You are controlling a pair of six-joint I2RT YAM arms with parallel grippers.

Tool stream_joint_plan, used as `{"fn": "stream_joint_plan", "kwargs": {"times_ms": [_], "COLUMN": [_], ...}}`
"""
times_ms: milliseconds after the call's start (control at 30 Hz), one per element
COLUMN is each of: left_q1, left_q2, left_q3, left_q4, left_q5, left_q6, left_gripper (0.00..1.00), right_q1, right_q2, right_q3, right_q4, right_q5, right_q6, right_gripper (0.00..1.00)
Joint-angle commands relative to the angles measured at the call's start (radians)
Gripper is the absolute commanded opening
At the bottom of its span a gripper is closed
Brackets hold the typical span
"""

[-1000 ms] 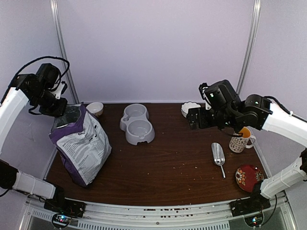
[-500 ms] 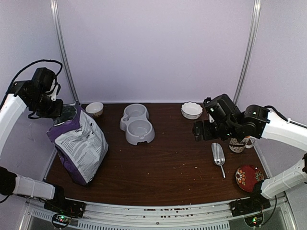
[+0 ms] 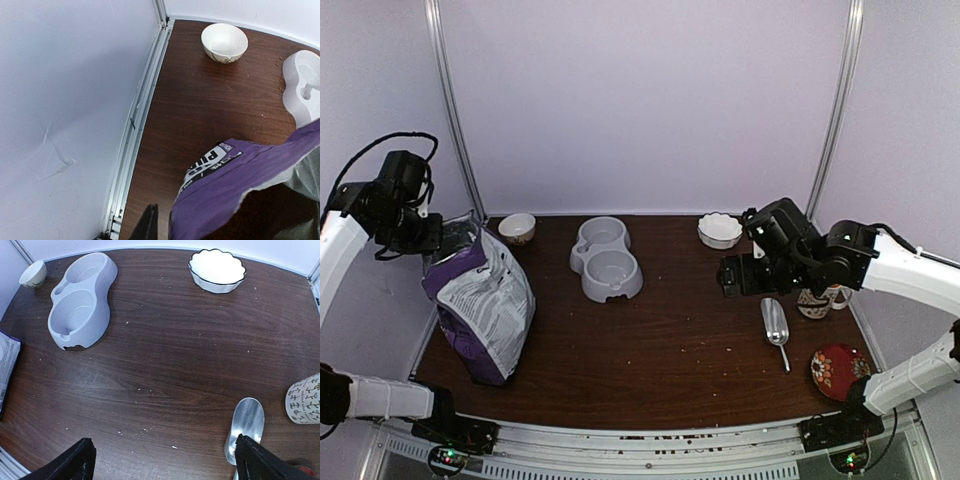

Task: Serve the pet food
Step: Move the pet food bag to the corner of the board, then move the pet food bowl to the center of the board.

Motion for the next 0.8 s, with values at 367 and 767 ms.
{"fn": "stream_joint_plan", "kwargs": {"times_ms": [367,767], "left_q1": [0.013,0.014], "left_q2": [-0.115,-0.267], "left_q3": [-0.049,-0.264], "left_q4": [0.014,0.142], "left_q5": [0.036,0.151], "left_q6": [0.021,0.0], "left_gripper": [0.97,0.98], "right_q1": [0.006,0.005], "right_q2": [0.407,0.825], "right_q3": [0.366,0.773], "right_q4": [0.141,0.097], "right_q5": [-0.251,-0.265], "right_q6": [-0.064,-0.121], "right_gripper": [0.99,0.98]}}
